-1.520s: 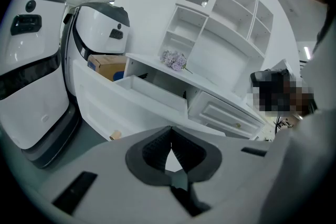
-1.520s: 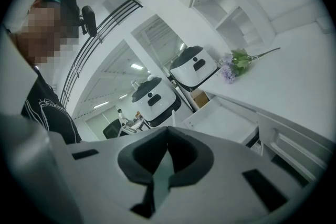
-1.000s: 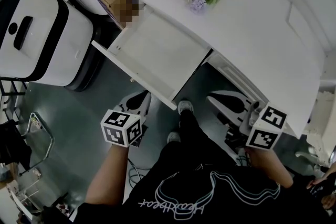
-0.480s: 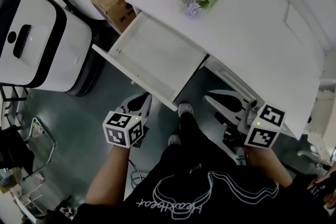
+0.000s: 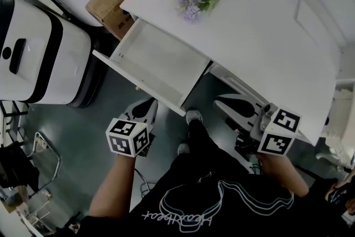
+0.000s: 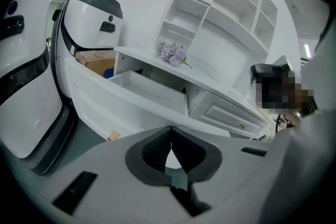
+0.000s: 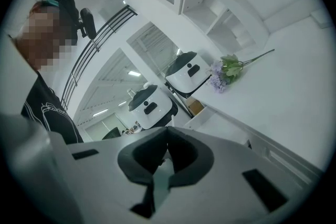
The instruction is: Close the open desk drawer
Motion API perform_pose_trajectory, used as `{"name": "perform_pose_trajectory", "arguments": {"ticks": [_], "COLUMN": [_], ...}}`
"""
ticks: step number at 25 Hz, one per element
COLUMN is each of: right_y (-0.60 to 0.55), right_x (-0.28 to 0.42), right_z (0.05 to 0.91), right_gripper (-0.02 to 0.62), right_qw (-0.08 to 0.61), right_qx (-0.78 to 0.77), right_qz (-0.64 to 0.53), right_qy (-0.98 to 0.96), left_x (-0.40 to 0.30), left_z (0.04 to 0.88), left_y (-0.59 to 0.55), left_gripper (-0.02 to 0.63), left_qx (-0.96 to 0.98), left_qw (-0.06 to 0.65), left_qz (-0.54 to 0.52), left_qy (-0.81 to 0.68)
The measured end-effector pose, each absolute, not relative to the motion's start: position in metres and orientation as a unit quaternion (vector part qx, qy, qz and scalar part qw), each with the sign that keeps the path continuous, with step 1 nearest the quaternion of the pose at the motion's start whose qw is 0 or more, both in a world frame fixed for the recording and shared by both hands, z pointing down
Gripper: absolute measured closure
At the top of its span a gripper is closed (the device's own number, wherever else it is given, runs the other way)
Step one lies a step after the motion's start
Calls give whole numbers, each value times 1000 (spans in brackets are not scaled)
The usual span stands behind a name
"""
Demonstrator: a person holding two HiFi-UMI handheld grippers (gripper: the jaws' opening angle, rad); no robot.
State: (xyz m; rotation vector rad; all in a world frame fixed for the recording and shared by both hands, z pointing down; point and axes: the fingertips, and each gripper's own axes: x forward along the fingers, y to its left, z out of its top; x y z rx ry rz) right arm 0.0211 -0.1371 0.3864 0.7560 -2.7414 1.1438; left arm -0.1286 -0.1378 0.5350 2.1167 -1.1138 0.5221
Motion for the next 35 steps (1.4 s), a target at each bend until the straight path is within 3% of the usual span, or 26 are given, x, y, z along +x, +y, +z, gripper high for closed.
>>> {"name": "perform_pose_trajectory", "arguments": {"ticks": [35], "right_y": [-179], "right_x": [48], "right_z": [404], "right_gripper": [589], "right_qw": [47], "right_qx": [240], "right_qz": [383], "right_qy": [-891], "left_x": [-73], "left_z": [536], "left_y": [-214], "left_gripper": [601], "left_qx": [819], "left_qw": [328], "left_qz": [188], "left_qy": [-432]}}
